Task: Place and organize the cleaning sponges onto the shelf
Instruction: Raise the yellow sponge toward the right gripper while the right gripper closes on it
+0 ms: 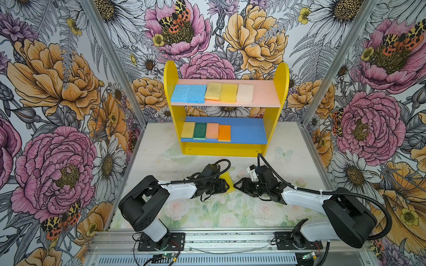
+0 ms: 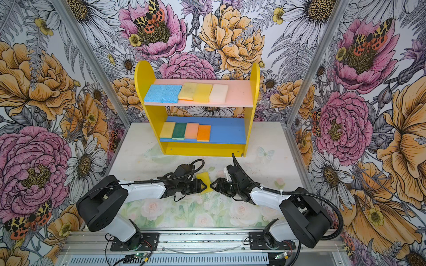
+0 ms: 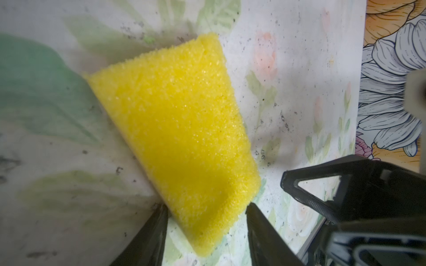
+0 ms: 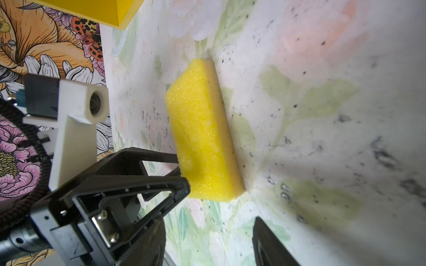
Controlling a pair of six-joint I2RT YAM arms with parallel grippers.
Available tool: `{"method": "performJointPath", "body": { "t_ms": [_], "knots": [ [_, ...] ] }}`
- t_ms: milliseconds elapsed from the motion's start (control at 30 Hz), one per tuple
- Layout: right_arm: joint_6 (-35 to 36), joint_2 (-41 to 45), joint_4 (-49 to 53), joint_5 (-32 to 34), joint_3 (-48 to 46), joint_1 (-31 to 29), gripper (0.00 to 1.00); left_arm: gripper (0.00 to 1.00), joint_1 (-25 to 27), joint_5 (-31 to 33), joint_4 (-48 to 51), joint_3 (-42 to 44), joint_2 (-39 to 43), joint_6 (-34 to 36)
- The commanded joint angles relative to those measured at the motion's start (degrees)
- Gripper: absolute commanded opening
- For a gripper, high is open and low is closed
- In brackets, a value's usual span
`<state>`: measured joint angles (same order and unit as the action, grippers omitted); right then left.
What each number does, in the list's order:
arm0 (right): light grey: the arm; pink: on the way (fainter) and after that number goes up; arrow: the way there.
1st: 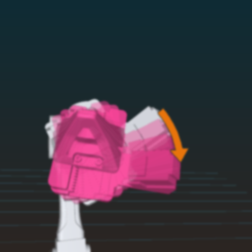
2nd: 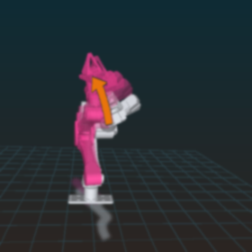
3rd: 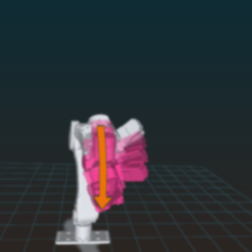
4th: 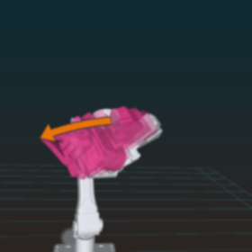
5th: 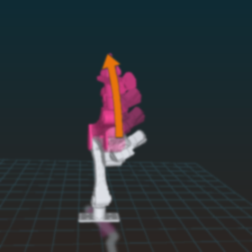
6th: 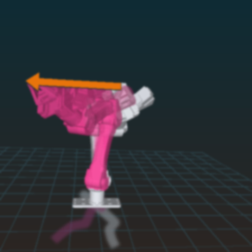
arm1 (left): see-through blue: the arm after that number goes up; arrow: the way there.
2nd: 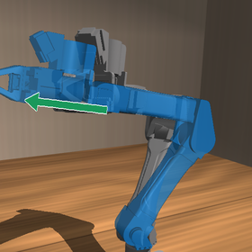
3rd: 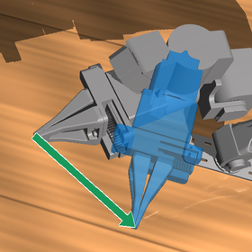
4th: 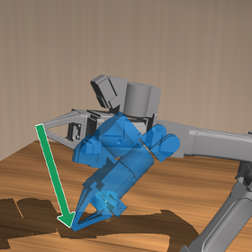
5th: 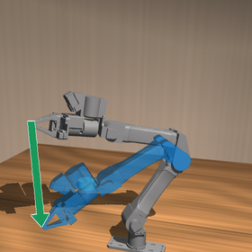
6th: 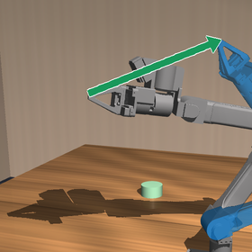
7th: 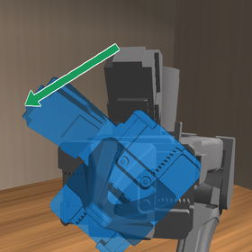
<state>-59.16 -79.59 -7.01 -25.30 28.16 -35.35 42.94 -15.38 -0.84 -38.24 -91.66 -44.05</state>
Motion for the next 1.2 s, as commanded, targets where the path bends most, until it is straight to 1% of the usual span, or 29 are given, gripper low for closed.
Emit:
{"method": "performJointPath", "body": {
  "t_ms": [0, 67, 133, 233, 300, 333, 367, 467, 567, 733, 833, 967, 1167],
  "knots": [
    [-0.48, -1.57, -3.12, 0.42, 1.72, -0.64, 0.61, 0.45, -0.72, -2.18, -0.08, 2.30, -4.39, -3.15],
    [-0.52, -1.71, -3.27, 0.59, 1.59, -0.68, 0.61, 0.38, -1.24, -2.27, -0.04, 1.87, -5.30, -3.23],
    [-0.53, -1.62, -3.32, 0.83, 1.29, -0.77, 0.61, 0.33, -1.78, -2.54, -0.13, 1.55, -6.08, -3.64],
    [-0.52, -1.27, -3.12, 0.86, 1.09, -0.77, 0.61, 0.18, -2.19, -2.97, -0.38, 1.08, -7.49, -4.22],
    [-0.35, -0.93, -2.77, 1.04, 1.10, -0.77, 0.61, 0.05, -2.36, -3.33, -0.43, 1.06, -8.20, -4.52],
    [-0.26, -0.70, -2.53, 1.12, 1.10, -0.77, 0.61, 0.01, -2.42, -3.50, -0.48, 1.08, -8.32, -4.61],
    [-0.26, -0.42, -2.33, 1.13, 1.17, -0.77, 0.61, 0.00, -2.55, -3.67, -0.52, 1.31, -8.17, -4.68],
    [0.17, 0.76, -0.97, 1.24, 1.58, -0.69, 0.61, 0.00, -2.90, -4.26, -0.57, 2.31, -6.06, -4.42],
    [1.37, 2.82, 2.40, 1.67, 2.59, -0.68, 0.61, 0.00, -3.88, -5.00, -0.13, 3.88, -1.76, -4.30],
    [4.69, 7.95, 10.16, 2.74, 5.64, -0.34, 0.62, 0.00, -4.43, -5.32, 6.51, 3.82, 7.30, -0.74],
    [4.78, 8.90, 11.11, -0.50, 7.22, 0.19, 0.62, 0.00, -4.59, -6.31, 11.68, 2.33, 12.30, 2.02],
    [5.01, 8.58, 12.16, -5.27, 10.35, 0.13, 0.61, 0.00, -5.33, -7.41, 15.95, 0.97, 19.81, 3.43],
    [4.75, 9.90, 13.95, -6.76, 14.16, -0.48, 0.59, 0.00, -6.77, -9.10, 19.85, -0.28, 29.14, 4.20]
  ]
}}
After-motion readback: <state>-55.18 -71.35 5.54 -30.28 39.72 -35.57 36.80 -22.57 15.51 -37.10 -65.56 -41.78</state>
